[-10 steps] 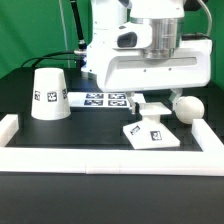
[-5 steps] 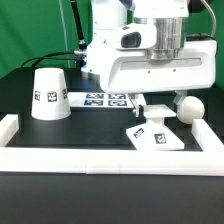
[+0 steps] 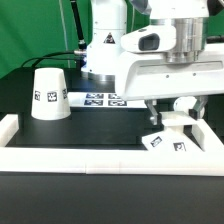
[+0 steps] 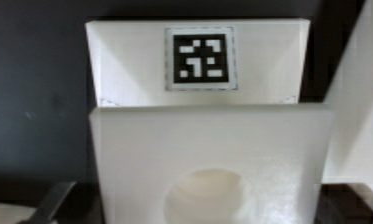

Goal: Assemble lamp

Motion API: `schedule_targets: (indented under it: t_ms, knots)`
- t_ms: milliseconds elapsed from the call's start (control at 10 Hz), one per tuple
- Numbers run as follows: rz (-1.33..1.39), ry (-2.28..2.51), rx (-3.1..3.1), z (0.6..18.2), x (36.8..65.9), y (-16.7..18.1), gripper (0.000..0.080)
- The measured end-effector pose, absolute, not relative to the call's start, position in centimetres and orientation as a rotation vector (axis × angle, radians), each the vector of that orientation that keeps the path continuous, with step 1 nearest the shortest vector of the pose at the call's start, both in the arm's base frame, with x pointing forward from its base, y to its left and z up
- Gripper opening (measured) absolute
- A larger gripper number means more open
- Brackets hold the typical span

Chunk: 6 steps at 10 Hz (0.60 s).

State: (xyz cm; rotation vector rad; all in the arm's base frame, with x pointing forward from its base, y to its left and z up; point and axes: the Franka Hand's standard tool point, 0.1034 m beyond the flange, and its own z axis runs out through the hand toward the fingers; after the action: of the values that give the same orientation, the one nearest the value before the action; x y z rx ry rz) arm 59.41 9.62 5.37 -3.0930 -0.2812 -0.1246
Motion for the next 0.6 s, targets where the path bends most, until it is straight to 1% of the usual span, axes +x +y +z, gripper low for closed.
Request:
schedule_targets:
  t_ms: [600]
  knots:
    - [-0.131, -0.003, -3.082, 5.44, 59.70, 9.89, 0.0537]
